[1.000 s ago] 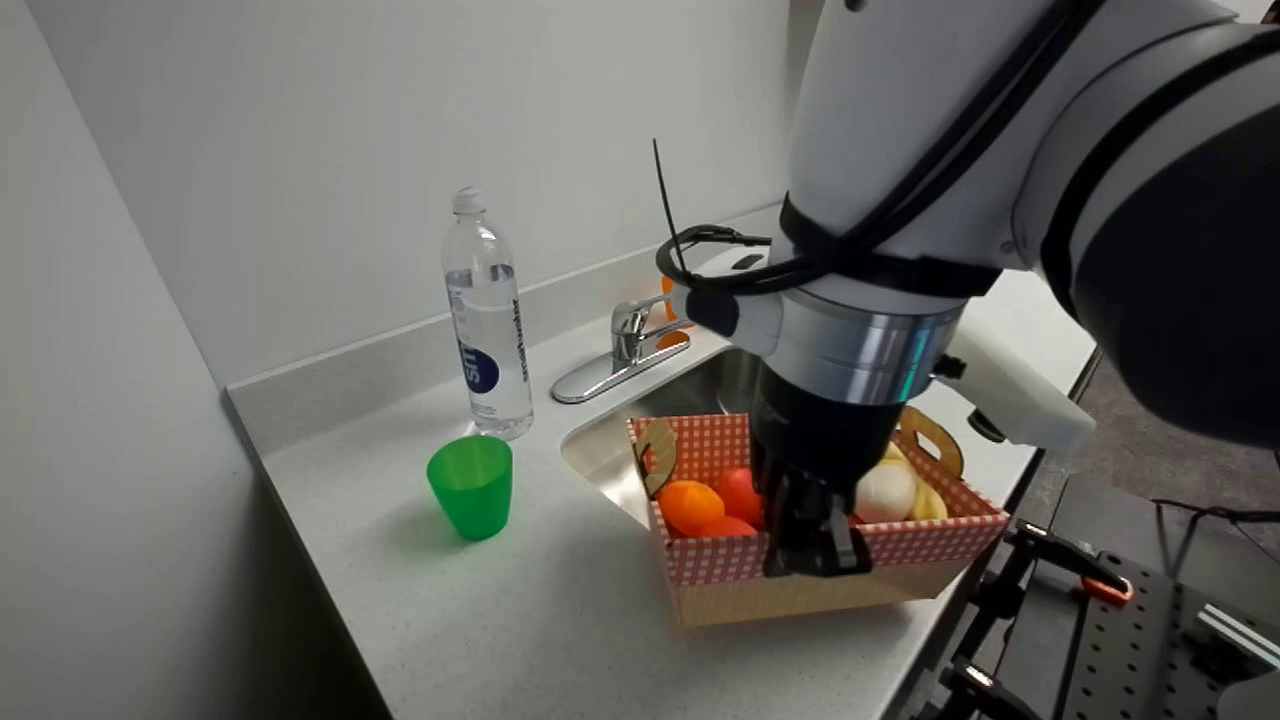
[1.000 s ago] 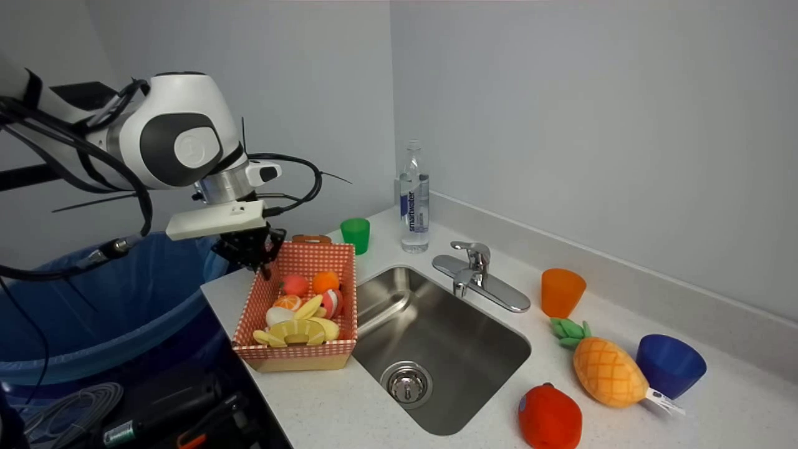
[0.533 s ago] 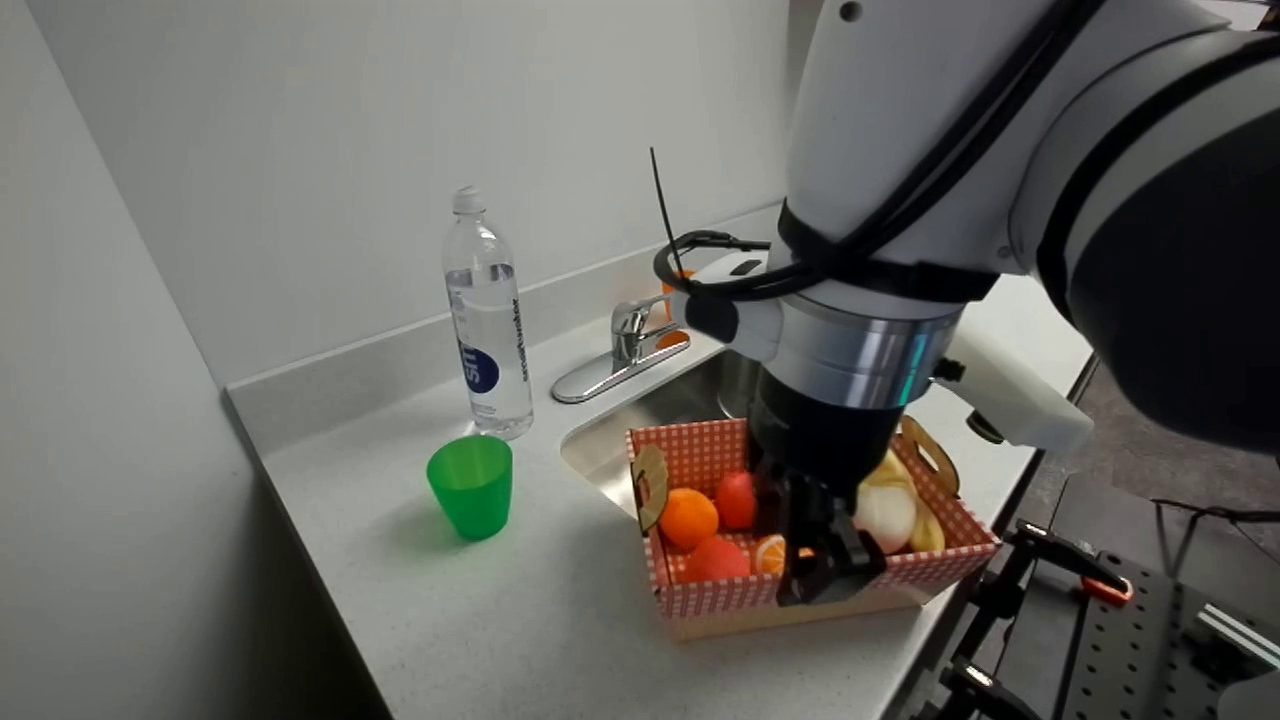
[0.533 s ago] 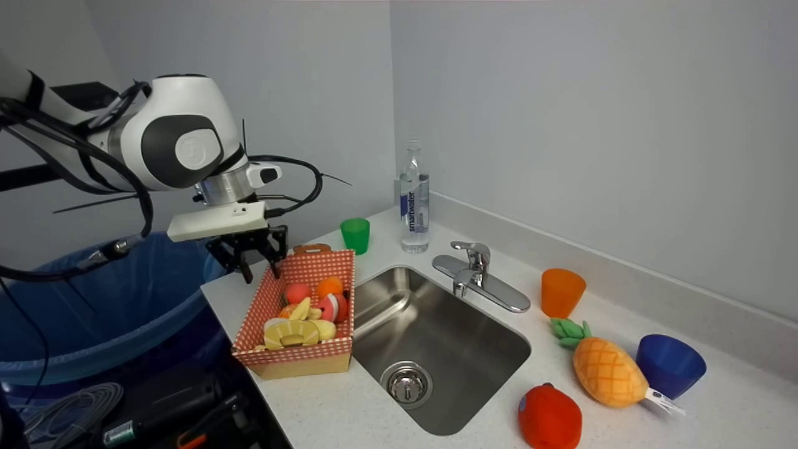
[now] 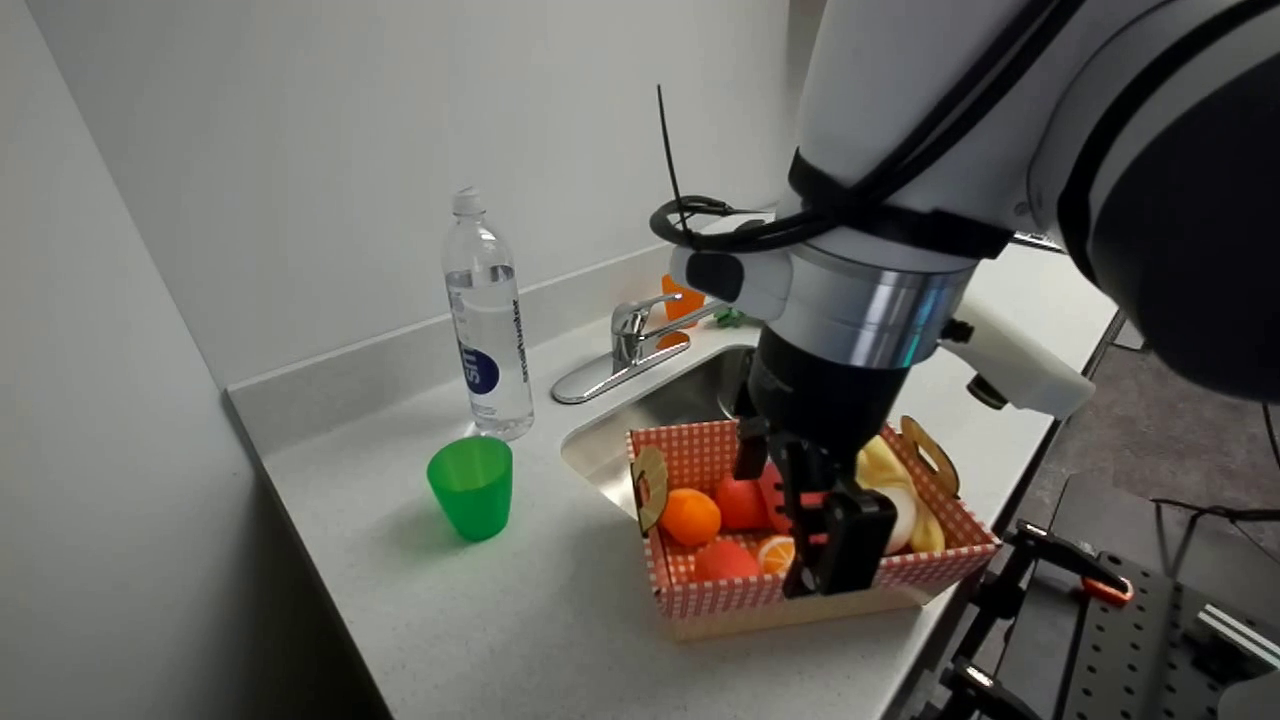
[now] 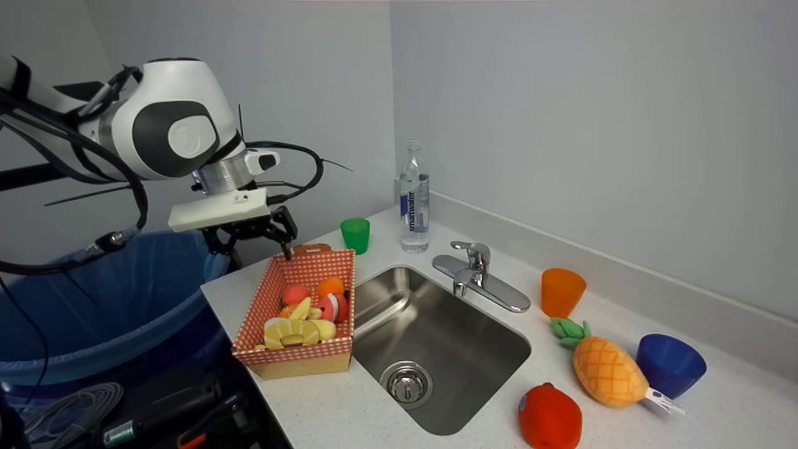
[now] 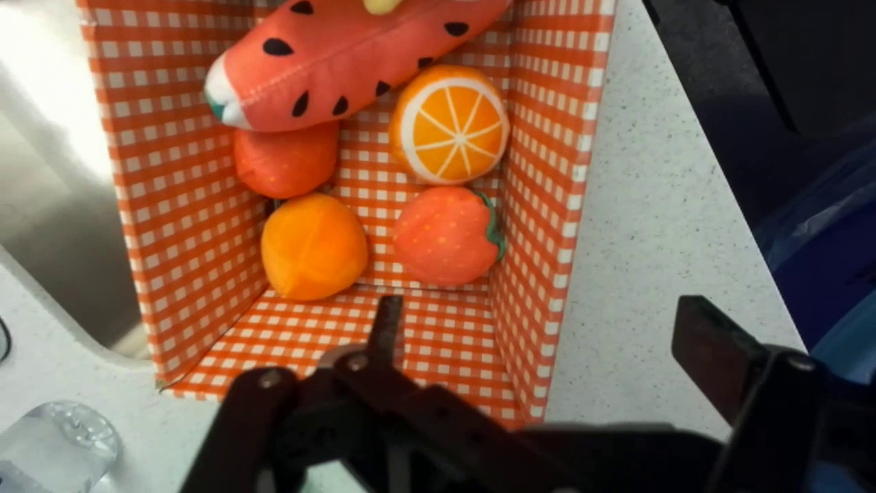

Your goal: Move the basket to the left

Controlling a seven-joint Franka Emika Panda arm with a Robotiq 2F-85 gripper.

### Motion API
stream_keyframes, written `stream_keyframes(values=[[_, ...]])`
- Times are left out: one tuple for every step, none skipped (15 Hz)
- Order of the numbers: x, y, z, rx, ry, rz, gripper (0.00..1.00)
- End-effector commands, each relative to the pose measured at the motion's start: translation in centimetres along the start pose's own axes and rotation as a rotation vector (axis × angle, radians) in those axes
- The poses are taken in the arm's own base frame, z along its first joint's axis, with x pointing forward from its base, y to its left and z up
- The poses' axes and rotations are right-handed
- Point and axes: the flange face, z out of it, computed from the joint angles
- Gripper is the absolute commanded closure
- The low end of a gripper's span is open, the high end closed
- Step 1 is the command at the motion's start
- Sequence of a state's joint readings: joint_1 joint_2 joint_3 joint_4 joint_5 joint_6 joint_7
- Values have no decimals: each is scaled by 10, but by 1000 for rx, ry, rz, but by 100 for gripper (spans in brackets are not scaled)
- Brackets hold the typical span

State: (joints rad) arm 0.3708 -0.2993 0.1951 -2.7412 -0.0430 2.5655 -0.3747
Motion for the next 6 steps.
stream_keyframes(values=[[-5,-2,-24,7,29,-22,0],[-6,-2,-28,7,35,-23,0],[-6,0,-32,-3,39,0,0],[0,2,-17,-15,24,-9,0],[0,2,-20,-18,29,-8,0],[0,2,-19,-18,27,-8,0]])
